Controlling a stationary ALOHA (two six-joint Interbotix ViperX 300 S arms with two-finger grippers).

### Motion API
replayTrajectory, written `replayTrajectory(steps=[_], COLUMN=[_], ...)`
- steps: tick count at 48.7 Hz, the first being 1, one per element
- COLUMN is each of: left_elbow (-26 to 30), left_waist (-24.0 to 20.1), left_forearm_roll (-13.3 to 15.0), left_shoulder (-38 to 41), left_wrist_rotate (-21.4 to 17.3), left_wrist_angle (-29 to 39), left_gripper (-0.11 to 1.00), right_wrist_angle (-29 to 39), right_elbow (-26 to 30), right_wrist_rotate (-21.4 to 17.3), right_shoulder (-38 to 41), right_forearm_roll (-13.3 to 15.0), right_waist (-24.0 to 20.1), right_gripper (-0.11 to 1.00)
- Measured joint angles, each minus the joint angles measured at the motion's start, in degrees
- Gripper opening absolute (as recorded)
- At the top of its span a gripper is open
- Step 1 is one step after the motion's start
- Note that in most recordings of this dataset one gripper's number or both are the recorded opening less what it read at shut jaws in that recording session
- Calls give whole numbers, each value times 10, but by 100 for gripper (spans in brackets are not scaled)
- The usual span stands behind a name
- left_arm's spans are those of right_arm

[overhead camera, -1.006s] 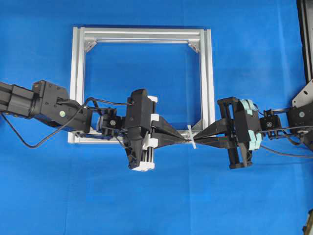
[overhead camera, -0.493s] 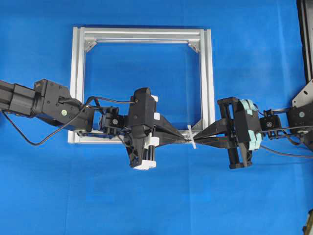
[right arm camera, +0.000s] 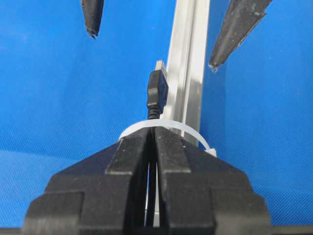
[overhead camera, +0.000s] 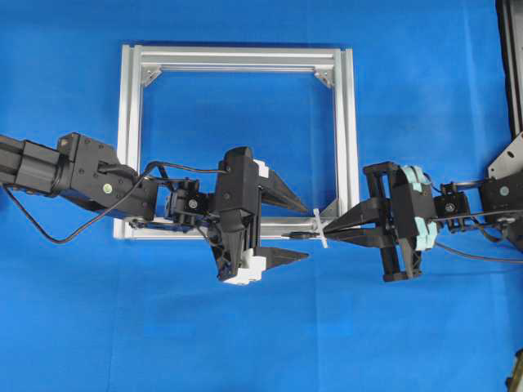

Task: Insert the wire through the string loop located on the right side.
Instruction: 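Open the left gripper around the plug tip and close on it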

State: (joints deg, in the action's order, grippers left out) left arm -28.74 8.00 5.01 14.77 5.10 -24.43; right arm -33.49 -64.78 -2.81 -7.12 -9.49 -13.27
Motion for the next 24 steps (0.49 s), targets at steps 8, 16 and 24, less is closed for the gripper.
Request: replayTrajectory(steps=[8, 16, 24], left_elbow=[0, 2, 11], left_waist=[-1, 0, 0], left_forearm_roll=[0, 0, 0], left_shoulder=[0, 33, 60], left_wrist_rotate=[1, 1, 8], left_wrist_angle=[0, 0, 0], left_gripper=[90, 90, 90], right_wrist_angle=[0, 0, 1], right_elbow=[0, 0, 0], right_wrist_rotate=[0, 0, 0], right_shoulder=[1, 0, 1], right_forearm_roll=[0, 0, 0], right_waist=[0, 0, 0], right_gripper=[-3, -3, -3])
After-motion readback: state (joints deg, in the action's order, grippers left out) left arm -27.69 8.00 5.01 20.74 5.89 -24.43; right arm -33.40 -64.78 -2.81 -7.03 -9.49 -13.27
